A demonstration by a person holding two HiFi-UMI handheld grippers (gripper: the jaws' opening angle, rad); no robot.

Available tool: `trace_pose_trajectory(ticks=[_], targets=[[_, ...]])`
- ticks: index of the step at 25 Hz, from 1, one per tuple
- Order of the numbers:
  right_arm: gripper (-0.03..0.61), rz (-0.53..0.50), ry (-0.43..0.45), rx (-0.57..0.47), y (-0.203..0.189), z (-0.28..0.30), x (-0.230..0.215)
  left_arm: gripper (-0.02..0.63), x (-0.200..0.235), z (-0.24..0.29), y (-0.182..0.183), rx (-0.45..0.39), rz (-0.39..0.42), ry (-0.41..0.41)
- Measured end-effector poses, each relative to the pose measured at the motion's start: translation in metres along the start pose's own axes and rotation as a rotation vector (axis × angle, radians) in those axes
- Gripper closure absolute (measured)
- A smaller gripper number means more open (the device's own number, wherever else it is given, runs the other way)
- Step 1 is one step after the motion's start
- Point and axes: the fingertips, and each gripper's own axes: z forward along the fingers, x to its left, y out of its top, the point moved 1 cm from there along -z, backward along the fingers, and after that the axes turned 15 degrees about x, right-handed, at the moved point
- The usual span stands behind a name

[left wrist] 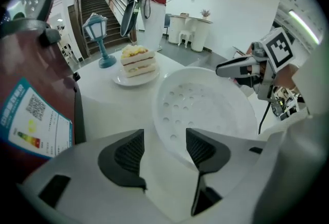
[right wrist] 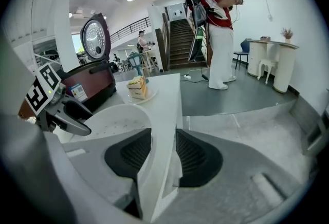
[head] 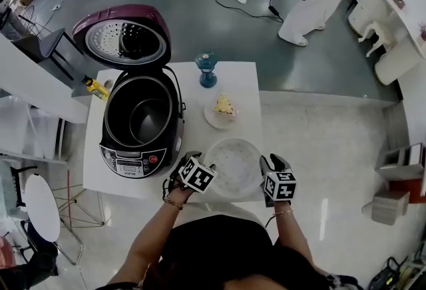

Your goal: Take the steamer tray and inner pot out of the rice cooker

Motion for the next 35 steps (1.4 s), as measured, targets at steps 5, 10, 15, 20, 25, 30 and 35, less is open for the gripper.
trace_pose_trajectory(ticks=[5, 10, 15, 20, 25, 30, 35], targets=[[0.439, 0.024, 0.034, -0.023, 0.01, -0.032, 0.002, 0.356, -0.015, -0.033, -0.01, -0.054, 0.035, 0.006], [0.439, -0.045, 0.06, -0.086, 0.037, -0.06, 0.033, 0.356, -0.041, -0.113, -0.014, -0.214, 0.14, 0.029], [0.439, -0.144, 0.084, -0.164, 0.075, -0.079, 0.081, 0.36, -0.026, -0.194, -0.011, -0.42, 0.108, 0.129], [0.439, -0.219, 0.073, -0.238, 0.106, -0.097, 0.133, 0.379, 0.022, -0.256, -0.032, -0.543, 0.002, 0.229], [0.439, -0.199, 0.122, -0.261, 0.125, -0.101, 0.186, 0.379, 0.091, -0.291, -0.077, -0.55, -0.104, 0.375], [0.437, -0.202, 0.13, -0.283, 0.141, -0.097, 0.242, 0.379, 0.156, -0.298, -0.129, -0.467, -0.159, 0.419], [0.437, -0.28, 0.173, -0.284, 0.15, -0.086, 0.292, 0.377, 0.201, -0.3, -0.156, -0.405, -0.136, 0.487]])
